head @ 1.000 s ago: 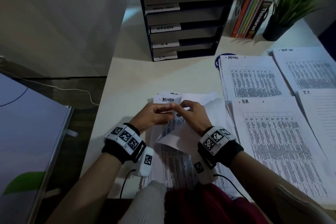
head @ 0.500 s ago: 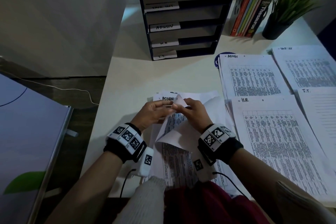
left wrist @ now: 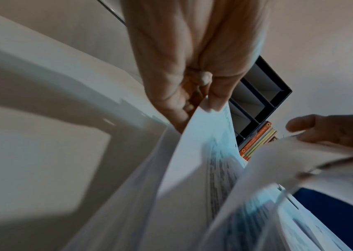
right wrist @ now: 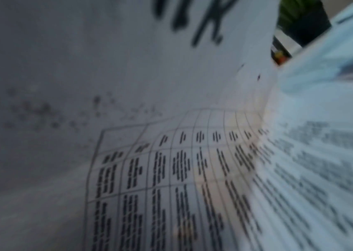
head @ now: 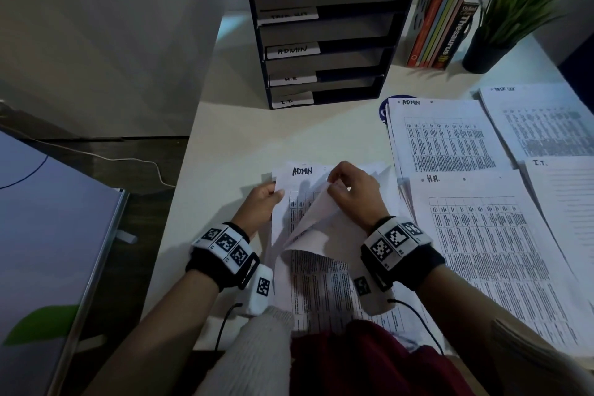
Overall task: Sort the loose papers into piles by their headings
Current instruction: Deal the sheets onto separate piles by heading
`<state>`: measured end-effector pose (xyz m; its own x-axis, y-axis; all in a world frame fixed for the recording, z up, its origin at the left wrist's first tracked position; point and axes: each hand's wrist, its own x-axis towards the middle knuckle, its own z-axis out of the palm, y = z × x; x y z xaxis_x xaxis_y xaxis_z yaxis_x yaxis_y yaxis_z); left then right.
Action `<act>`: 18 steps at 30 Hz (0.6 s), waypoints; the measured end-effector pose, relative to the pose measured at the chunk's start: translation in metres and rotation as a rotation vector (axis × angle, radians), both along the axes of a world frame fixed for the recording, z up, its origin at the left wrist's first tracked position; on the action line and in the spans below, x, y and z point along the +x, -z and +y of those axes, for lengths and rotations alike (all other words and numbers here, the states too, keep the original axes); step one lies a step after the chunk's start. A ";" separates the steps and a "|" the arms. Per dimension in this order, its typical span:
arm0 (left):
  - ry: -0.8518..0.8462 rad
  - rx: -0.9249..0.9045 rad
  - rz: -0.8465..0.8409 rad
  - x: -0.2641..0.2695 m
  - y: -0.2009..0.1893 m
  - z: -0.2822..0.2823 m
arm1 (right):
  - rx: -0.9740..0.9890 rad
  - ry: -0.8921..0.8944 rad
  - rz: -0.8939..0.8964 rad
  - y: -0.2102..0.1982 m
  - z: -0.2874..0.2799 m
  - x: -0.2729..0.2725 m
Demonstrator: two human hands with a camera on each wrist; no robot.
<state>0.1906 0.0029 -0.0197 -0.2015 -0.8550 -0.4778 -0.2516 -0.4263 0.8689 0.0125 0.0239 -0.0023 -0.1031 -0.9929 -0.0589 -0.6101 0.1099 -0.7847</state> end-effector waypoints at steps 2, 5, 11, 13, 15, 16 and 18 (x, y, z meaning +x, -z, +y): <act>0.035 -0.065 -0.010 -0.001 0.001 0.003 | 0.048 -0.063 0.203 -0.009 -0.002 -0.008; 0.132 -0.272 -0.098 0.000 -0.001 0.010 | 0.167 -0.232 0.414 -0.023 -0.003 -0.023; 0.528 -0.322 -0.403 -0.002 0.010 0.029 | 0.329 -0.249 0.300 -0.032 -0.002 -0.048; 0.416 -0.360 -0.553 -0.012 0.011 0.033 | 0.299 -0.183 0.138 -0.026 0.003 -0.052; 0.160 -0.386 -0.626 -0.018 0.009 0.030 | 0.228 -0.028 0.016 -0.016 0.010 -0.056; 0.076 -0.403 -0.596 -0.019 0.005 0.028 | 0.200 0.071 -0.021 -0.013 0.013 -0.059; -0.009 -0.482 -0.449 -0.018 -0.009 0.025 | 0.172 0.227 -0.127 -0.005 0.020 -0.067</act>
<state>0.1725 0.0276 -0.0112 -0.0633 -0.9950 -0.0771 -0.6324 -0.0198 0.7744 -0.0541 0.0438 0.0027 -0.3017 -0.9198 -0.2510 -0.4532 0.3700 -0.8110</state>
